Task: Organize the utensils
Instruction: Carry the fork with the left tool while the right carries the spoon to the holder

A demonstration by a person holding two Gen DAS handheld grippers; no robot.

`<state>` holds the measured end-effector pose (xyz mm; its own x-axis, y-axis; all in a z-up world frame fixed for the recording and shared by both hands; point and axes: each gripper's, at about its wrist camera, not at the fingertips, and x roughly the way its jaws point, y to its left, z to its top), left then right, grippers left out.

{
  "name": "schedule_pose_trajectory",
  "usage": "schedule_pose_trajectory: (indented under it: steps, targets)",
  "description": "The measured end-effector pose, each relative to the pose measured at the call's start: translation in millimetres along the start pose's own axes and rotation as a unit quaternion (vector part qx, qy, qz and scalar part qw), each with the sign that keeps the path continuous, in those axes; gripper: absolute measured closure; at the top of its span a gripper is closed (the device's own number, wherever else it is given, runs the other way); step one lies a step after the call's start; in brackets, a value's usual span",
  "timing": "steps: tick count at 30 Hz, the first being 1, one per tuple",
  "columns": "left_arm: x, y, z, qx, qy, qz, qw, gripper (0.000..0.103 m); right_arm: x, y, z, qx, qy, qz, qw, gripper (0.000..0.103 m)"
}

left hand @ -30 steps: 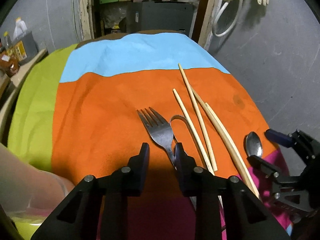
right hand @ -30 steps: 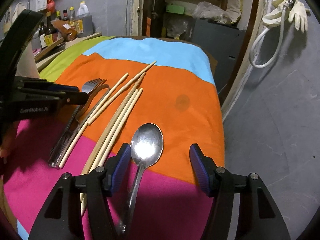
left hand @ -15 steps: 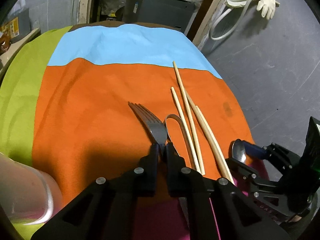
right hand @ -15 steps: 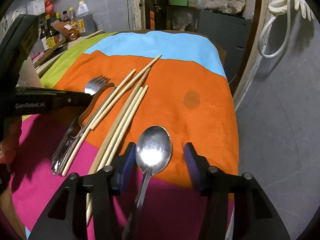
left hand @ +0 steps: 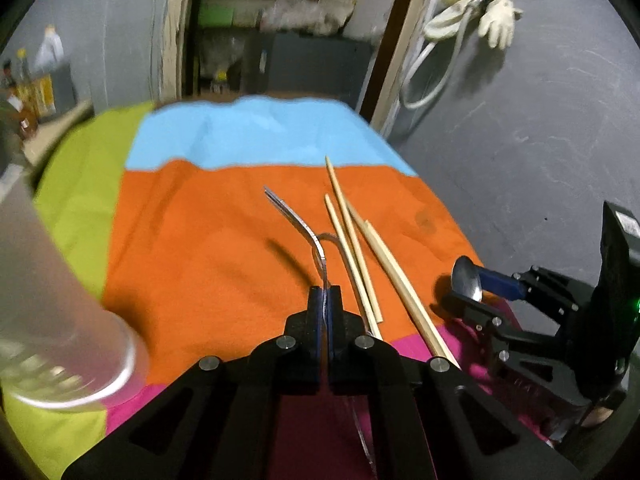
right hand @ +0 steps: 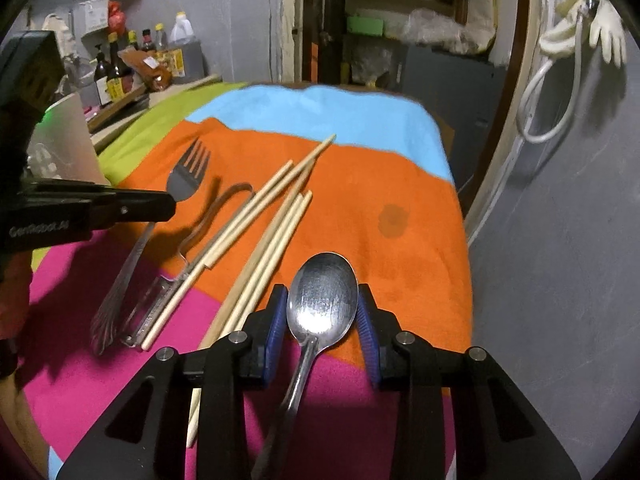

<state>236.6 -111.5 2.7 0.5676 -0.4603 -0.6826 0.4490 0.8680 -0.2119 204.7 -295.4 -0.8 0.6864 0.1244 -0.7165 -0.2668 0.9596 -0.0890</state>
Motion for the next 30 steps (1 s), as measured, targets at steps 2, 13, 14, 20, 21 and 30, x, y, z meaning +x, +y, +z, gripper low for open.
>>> schedule_pose_trajectory:
  steps: [2, 13, 14, 20, 21, 30]
  targets:
    - [-11.3, -4.2, -4.7, 0.000, -0.027, 0.012, 0.9996, 0.103, -9.9, 5.4, -0.7, -0.009, -0.028, -0.006, 1.000, 0.072]
    - [-72.7, -14.6, -15.8, 0.011, -0.180, 0.085, 0.9800, 0.103, -61.2, 35.3, 2.9, -0.030, -0.182, -0.051, 0.982, 0.072]
    - [-77.9, -14.9, -15.5, 0.013, -0.191, 0.090, 0.9775, 0.103, -65.8, 37.5, 6.7, -0.028, -0.197, -0.050, 0.979, 0.072]
    - [-112.9, -6.3, -9.3, 0.018, -0.244, 0.114, 0.9629, 0.103, -89.7, 49.6, 39.1, -0.010, -0.268, -0.024, 0.963, 0.072]
    - [-120.2, -3.8, -8.5, 0.019, -0.253, 0.118, 0.9601, 0.103, -93.2, 51.7, 43.0, -0.007, -0.279, -0.018, 0.960, 0.072]
    - [-183.0, 40.7, 8.7, 0.009, -0.327, 0.164, 0.9307, 0.103, -112.5, 93.1, 99.9, 0.000, -0.372, 0.032, 0.928, 0.072]
